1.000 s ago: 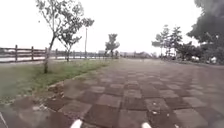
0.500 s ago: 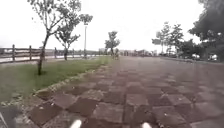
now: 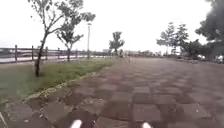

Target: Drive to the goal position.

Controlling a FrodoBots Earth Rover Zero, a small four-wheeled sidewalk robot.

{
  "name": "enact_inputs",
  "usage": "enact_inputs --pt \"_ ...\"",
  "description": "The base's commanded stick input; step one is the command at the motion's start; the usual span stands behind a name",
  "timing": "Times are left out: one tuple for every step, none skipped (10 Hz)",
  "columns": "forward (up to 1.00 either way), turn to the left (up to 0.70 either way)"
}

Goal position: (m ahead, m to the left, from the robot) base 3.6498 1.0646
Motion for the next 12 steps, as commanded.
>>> enact_inputs --pt "0.7 0.27" --pt "0.7 0.27" --pt "0.7 0.27" --pt "0.7 0.27" --pt "0.7 0.27" --pt "0.7 0.27" --pt "0.7 0.27" --pt "0.7 0.27" --pt "0.7 0.2" --pt "0.7 0.0" --pt "0.7 0.0" --pt "0.7 0.0"
